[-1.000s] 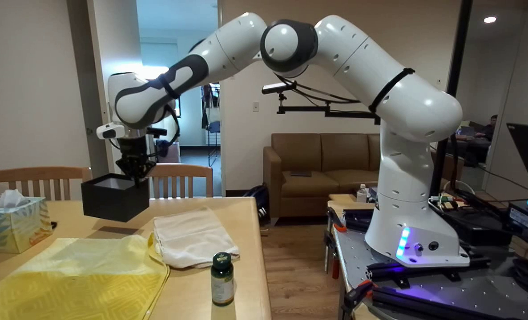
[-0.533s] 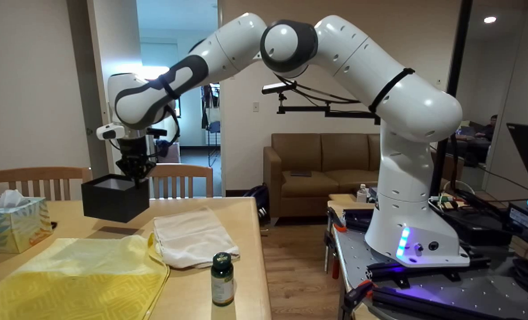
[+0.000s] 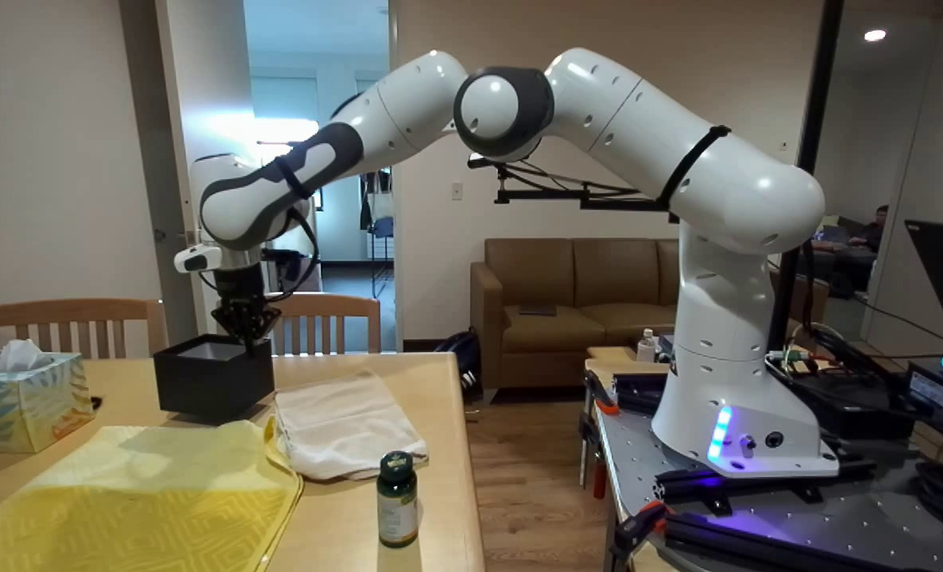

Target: Move the box backwards.

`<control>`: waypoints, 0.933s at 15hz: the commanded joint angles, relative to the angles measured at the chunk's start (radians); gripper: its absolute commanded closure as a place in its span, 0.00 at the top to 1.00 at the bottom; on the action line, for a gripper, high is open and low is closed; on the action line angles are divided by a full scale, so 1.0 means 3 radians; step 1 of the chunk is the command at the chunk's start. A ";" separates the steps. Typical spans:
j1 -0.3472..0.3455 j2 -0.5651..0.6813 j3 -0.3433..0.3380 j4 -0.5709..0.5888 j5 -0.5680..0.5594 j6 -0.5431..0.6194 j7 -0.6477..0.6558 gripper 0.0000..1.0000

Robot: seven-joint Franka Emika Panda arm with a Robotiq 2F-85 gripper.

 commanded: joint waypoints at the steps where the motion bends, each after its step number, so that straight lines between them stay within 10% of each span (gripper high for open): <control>1: -0.0072 0.0208 0.0071 0.0357 0.0065 -0.0167 -0.0117 0.01; 11: -0.0024 0.0351 -0.0002 0.0663 -0.0093 -0.0885 -0.0820 0.02; 12: -0.0032 0.0374 0.0002 0.0707 -0.0065 -0.0915 -0.0845 0.28; 14: -0.0041 0.0410 0.0010 0.0764 -0.0037 -0.0936 -0.0894 0.33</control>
